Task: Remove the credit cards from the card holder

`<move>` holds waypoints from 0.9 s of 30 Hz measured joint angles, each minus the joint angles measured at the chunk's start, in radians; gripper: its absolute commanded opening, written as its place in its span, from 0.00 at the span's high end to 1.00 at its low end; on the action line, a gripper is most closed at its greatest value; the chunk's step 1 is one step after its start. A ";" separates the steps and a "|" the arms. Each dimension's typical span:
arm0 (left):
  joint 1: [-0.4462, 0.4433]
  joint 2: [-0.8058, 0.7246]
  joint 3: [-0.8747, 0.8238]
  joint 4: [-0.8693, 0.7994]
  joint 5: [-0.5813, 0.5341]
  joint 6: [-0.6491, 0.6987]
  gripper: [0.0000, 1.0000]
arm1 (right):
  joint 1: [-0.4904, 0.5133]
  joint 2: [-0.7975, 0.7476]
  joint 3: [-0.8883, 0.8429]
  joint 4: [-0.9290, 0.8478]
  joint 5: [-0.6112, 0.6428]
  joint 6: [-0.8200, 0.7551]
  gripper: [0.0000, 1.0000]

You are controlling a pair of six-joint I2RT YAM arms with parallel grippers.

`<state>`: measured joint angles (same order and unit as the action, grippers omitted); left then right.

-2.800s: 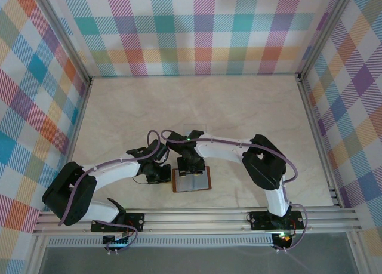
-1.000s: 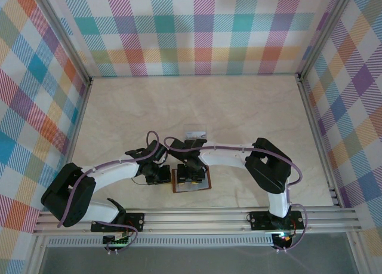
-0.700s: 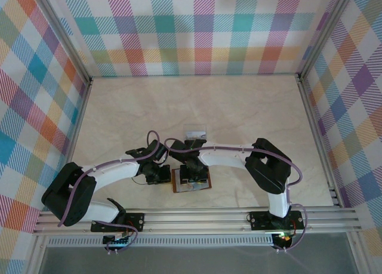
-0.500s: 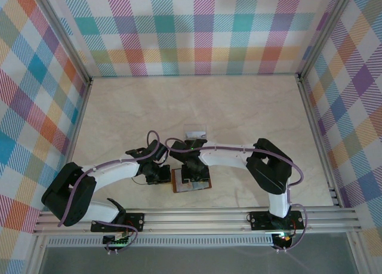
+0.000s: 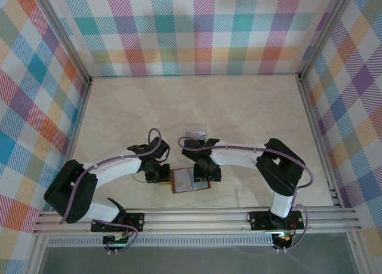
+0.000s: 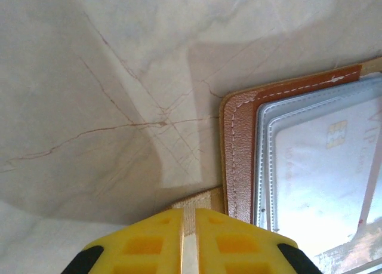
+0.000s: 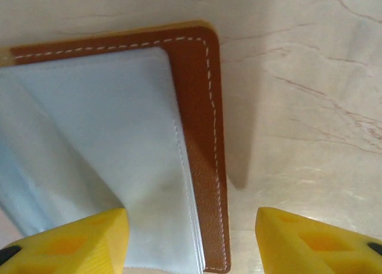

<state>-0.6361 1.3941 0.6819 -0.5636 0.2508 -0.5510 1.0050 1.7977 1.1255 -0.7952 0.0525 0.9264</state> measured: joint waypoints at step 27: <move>-0.114 0.113 0.138 -0.011 -0.024 -0.032 0.80 | -0.017 -0.136 -0.119 0.130 -0.110 0.003 0.52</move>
<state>-0.7506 1.5070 0.8204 -0.5743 0.2268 -0.5835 0.9878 1.6615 1.0069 -0.6647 -0.0578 0.9295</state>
